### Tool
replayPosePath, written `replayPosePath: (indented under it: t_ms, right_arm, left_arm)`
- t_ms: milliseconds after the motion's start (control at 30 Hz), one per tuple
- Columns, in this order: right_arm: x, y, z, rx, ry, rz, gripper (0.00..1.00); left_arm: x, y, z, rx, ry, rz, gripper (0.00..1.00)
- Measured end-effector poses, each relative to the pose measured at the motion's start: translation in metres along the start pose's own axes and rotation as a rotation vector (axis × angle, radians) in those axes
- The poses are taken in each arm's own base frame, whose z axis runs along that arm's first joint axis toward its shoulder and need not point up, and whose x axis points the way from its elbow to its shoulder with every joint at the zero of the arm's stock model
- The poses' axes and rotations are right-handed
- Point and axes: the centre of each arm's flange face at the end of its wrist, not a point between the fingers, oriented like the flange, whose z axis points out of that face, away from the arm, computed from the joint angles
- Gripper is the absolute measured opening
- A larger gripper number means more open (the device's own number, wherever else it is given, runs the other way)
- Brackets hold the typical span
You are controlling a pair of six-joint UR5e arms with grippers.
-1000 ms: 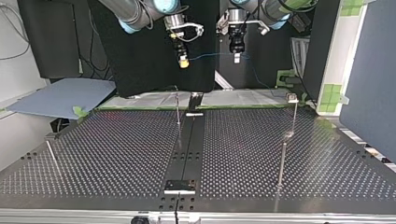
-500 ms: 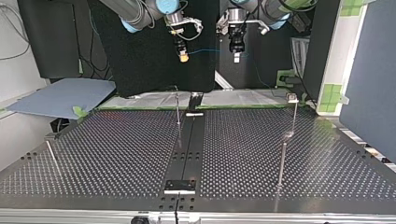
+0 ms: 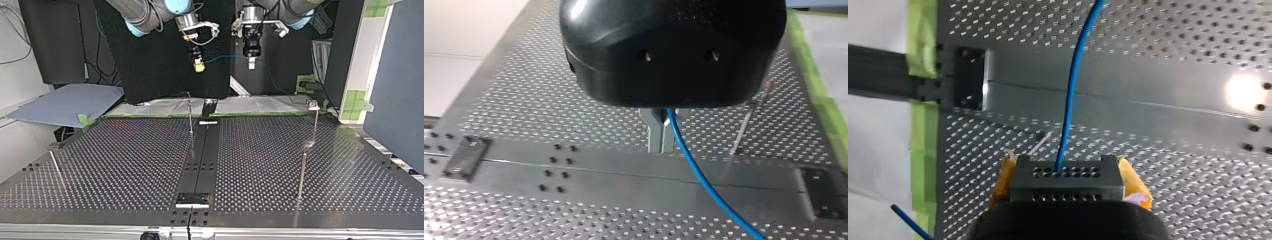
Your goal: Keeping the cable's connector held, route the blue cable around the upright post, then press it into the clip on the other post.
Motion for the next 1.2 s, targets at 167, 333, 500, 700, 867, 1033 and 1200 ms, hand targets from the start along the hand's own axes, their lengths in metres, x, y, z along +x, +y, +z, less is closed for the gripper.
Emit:
replayPosePath:
  t_ms: [167, 333, 500, 700, 867, 1033, 1200]
  right_arm:
    - [0.029, -0.001, 0.005, 0.007, 0.046, 0.015, 0.00]
    - [0.066, 0.000, 0.011, 0.005, 0.089, 0.028, 0.00]
    - [0.107, 0.002, 0.015, 0.004, 0.144, 0.041, 0.00]
    - [0.158, 0.003, 0.015, 0.013, 0.218, 0.053, 0.00]
    - [0.178, 0.003, 0.015, 0.016, 0.233, 0.053, 0.00]
    - [0.188, 0.003, 0.017, 0.023, 0.236, 0.052, 0.00]
    - [0.202, 0.002, 0.019, 0.035, 0.245, 0.052, 0.00]
  left_arm:
    - [-0.015, 0.002, 0.002, -0.008, -0.010, -0.006, 0.00]
    - [-0.032, 0.006, 0.002, -0.023, -0.014, -0.015, 0.00]
    - [-0.048, 0.011, 0.004, -0.041, -0.019, -0.046, 0.00]
    - [-0.070, 0.017, 0.011, -0.067, -0.037, -0.088, 0.00]
    - [-0.101, 0.015, 0.024, -0.081, -0.075, -0.114, 0.00]
    - [-0.128, 0.015, 0.035, -0.097, -0.111, -0.135, 0.00]
    - [-0.158, 0.017, 0.046, -0.117, -0.149, -0.155, 0.00]
